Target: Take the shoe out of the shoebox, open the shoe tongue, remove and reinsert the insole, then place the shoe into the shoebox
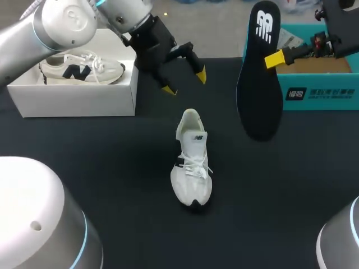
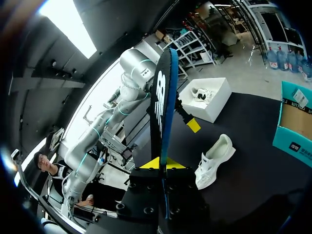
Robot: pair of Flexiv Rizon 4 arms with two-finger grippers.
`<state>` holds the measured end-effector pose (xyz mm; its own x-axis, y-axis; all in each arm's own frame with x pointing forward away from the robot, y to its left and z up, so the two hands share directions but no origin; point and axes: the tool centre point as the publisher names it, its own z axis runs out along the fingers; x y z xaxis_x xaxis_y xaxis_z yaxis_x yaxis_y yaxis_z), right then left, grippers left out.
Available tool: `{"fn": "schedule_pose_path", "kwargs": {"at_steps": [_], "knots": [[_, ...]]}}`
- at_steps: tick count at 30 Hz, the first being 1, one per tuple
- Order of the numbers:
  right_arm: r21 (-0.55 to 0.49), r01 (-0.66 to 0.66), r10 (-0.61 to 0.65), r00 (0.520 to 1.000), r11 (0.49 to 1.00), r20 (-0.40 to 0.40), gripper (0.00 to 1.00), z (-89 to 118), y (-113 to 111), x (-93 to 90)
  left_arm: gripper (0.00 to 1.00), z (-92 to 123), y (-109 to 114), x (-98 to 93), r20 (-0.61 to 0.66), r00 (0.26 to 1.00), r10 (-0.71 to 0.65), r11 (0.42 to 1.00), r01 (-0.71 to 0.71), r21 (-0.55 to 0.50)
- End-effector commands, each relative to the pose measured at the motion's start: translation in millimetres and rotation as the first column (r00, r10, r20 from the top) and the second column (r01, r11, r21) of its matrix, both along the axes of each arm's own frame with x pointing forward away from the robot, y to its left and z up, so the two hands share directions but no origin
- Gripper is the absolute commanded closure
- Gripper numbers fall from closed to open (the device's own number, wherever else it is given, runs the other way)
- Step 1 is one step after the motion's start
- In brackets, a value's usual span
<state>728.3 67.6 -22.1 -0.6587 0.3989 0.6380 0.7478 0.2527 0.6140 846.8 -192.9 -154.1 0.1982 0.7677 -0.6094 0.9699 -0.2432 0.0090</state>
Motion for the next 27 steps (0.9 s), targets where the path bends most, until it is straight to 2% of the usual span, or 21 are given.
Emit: {"fn": "schedule_pose_path", "kwargs": {"at_steps": [1, 7, 12, 19, 24, 27], "knots": [[0.055, 0.003, 0.001, 0.997, 0.998, -0.076, 1.00, 4.0, 0.7, 17.4, 0.00, 14.0, -2.6, 3.9, 0.053, 0.997, 0.055, 0.994, -0.050, -0.100], [0.187, 0.134, -0.082, 0.961, 0.973, -0.262, 1.00, 9.7, -6.2, 50.9, 0.00, 43.0, -9.6, 19.6, 0.064, 0.973, 0.223, 0.927, -0.191, -0.324], [0.219, 0.189, -0.107, 0.934, 0.957, -0.341, 1.00, 13.4, -5.4, 73.3, 0.00, 69.1, -16.4, 23.4, 0.115, 0.938, 0.328, 0.861, -0.247, -0.445], [0.224, 0.181, -0.062, 0.888, 0.958, -0.455, 1.00, 9.8, -0.6, 95.1, 0.00, 90.3, -26.7, 22.4, 0.157, 0.933, 0.323, 0.799, -0.179, -0.574], [0.222, 0.145, -0.005, 0.847, 0.964, -0.532, 1.00, 6.4, 3.0, 101.7, 0.00, 110.9, -26.8, 13.2, 0.237, 0.912, 0.335, 0.731, -0.093, -0.676], [0.220, 0.095, 0.046, 0.826, 0.971, -0.562, 1.00, 4.4, 8.6, 105.0, 0.00, 118.6, -25.9, 7.6, 0.212, 0.921, 0.327, 0.682, -0.074, -0.728]]}}
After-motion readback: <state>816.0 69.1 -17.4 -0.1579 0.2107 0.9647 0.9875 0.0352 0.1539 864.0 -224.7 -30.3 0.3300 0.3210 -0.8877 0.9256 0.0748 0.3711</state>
